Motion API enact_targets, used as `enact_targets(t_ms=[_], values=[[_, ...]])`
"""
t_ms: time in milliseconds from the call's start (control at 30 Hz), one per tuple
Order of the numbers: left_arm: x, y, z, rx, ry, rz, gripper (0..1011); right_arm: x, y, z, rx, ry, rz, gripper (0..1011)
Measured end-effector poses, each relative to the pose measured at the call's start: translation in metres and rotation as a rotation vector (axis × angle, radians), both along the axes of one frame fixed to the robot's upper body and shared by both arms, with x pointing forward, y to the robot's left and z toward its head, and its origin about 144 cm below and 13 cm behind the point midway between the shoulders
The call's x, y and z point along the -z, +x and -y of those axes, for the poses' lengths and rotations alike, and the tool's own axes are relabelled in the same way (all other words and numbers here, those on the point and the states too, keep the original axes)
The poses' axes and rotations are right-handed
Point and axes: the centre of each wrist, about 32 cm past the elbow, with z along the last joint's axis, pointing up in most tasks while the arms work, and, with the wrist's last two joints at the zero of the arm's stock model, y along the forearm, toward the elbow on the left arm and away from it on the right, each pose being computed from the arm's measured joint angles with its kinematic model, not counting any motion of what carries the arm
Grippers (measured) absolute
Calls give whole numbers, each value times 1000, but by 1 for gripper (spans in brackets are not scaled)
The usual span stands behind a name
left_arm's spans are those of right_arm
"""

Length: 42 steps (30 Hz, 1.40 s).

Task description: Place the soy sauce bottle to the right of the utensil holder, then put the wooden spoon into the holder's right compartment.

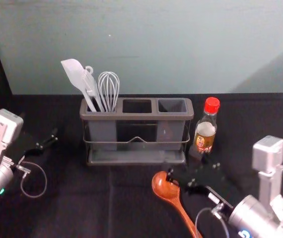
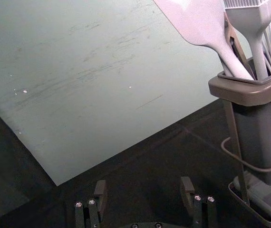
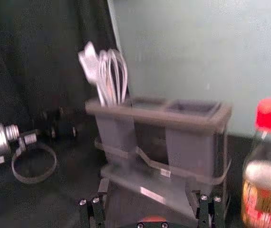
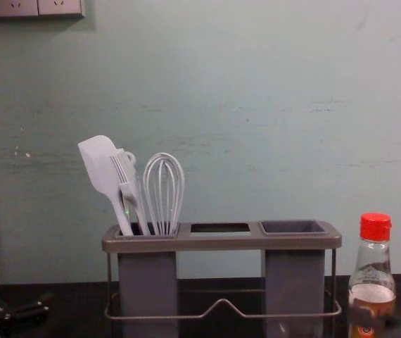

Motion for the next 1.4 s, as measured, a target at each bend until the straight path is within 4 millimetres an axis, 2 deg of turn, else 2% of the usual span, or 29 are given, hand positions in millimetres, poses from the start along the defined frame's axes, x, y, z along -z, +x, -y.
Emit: enact_targets(t_ms=[200,1167,1400], values=[[0,0,0,0,0,0,1011,6,-3,-6,-7,-66,-56,1002],[0,0,0,0,0,0,1011,8,-4,-7,-13,-68,-59,1002],[0,0,0,0,0,0,1011,-3,-12,-17,6,-156,-79,1002]])
